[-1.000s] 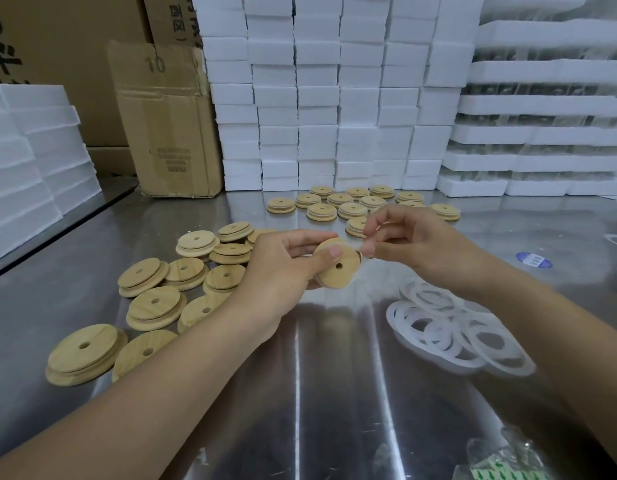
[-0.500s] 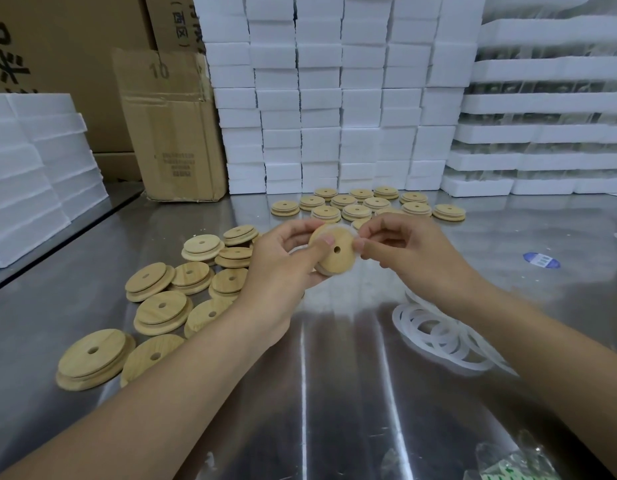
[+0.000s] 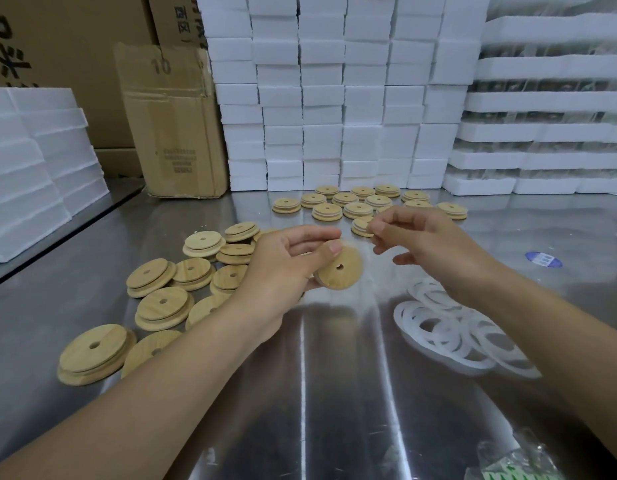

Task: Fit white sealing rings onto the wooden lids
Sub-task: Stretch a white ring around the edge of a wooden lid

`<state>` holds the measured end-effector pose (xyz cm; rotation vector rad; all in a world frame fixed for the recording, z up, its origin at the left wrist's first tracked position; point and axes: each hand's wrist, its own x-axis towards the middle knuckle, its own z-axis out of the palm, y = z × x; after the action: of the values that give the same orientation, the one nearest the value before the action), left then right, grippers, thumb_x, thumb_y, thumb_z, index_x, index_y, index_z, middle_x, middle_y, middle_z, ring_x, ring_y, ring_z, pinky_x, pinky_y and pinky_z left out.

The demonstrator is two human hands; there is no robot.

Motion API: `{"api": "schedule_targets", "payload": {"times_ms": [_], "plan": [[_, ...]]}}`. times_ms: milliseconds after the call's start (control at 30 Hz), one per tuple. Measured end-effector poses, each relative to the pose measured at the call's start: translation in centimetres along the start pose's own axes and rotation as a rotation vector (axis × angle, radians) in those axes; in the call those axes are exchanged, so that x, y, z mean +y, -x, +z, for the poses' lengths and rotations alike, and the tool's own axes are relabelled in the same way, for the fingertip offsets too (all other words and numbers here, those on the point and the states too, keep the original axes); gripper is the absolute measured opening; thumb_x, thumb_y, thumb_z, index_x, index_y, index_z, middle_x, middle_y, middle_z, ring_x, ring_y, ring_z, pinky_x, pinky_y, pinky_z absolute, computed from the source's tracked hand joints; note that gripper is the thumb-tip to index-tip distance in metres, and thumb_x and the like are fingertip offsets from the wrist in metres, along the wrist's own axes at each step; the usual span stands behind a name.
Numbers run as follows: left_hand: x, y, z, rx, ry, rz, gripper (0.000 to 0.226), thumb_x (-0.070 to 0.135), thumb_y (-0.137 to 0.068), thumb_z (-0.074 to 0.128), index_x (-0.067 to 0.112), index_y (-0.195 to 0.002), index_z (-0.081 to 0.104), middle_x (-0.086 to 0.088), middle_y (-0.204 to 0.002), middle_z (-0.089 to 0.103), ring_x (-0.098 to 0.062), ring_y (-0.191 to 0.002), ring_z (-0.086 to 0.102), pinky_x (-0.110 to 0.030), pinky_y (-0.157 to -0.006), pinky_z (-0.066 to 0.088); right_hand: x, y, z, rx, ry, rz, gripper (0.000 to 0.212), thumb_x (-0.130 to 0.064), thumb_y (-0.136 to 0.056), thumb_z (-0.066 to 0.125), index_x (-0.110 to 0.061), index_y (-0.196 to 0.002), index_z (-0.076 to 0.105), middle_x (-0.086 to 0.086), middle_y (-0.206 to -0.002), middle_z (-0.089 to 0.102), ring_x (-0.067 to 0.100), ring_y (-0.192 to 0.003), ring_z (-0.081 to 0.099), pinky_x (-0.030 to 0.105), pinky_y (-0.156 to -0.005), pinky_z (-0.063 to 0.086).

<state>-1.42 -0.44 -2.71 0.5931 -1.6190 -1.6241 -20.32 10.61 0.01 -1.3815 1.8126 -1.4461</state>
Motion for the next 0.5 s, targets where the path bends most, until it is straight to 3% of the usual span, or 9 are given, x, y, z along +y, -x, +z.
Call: {"api": "schedule_targets", "payload": {"times_ms": [200, 333, 500], "plan": [[0.3, -0.3, -0.1, 0.012, 0.061, -0.012, 0.012, 0.017, -0.097, 0.077, 0.023, -0.103, 0.085, -0.003, -0.106, 0.082, -0.013, -0.098, 0.078, -0.032, -0.073, 0.064, -0.2, 0.2, 0.4, -0.009, -0.002, -0.038, 0.014, -0.025, -0.102, 0.067, -0.013, -0.1, 0.074, -0.003, -0.09, 0.076, 0.008, -0.085, 0.071, 0.033, -0.08, 0.051], [0.3, -0.3, 0.0, 0.006, 0.125, -0.029, 0.012, 0.013, -0.1, 0.072, 0.016, -0.107, 0.081, -0.009, -0.112, 0.081, -0.022, -0.107, 0.077, -0.037, -0.078, 0.065, -0.1, 0.4, 1.2, -0.085, 0.006, -0.086, 0.012, -0.024, -0.095, 0.077, -0.019, -0.105, 0.073, 0.0, -0.104, 0.077, 0.022, -0.097, 0.073, 0.033, -0.079, 0.054], [0.4, -0.1, 0.1, 0.031, 0.112, -0.009, 0.013, 0.01, -0.103, 0.067, 0.013, -0.112, 0.077, -0.009, -0.117, 0.079, -0.025, -0.113, 0.075, -0.033, -0.078, 0.064, 0.4, 0.2, 1.5, -0.139, -0.037, -0.114, 0.017, -0.016, -0.09, 0.082, -0.02, -0.105, 0.074, 0.014, -0.092, 0.077, 0.016, -0.08, 0.071, 0.024, -0.067, 0.05]]}}
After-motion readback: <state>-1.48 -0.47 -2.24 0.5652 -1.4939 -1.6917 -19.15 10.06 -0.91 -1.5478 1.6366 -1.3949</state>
